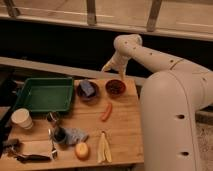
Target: Place banana in tray
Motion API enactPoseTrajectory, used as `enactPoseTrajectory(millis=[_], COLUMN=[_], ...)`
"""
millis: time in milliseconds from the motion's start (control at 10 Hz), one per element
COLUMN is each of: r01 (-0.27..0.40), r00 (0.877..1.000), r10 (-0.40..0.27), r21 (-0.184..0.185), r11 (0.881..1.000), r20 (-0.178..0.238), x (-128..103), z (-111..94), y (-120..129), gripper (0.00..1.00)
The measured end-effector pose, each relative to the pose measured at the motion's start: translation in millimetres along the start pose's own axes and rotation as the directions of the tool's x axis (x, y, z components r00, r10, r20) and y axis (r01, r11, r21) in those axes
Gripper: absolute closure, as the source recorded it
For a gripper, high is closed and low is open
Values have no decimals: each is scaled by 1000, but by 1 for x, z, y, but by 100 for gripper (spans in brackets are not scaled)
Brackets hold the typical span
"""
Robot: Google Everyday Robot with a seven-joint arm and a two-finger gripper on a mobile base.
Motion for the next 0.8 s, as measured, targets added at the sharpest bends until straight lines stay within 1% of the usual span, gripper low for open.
enactPoseTrajectory(millis=[300,400,500,600,700,800], r01=[2,11,26,43,50,56], r00=[1000,1000,1000,999,999,998], r10=[-2,-11,-26,-43,-49,-55], r21=[4,15,23,33,34,33], r11=[1000,1000,999,999,998,998], r20=[1,6,5,-2,-9,-29], x=[1,2,8,22,36,61], z=[0,0,0,0,0,2], y=[0,-2,-5,-19,-30,-47], gripper=[20,20,20,20,20,20])
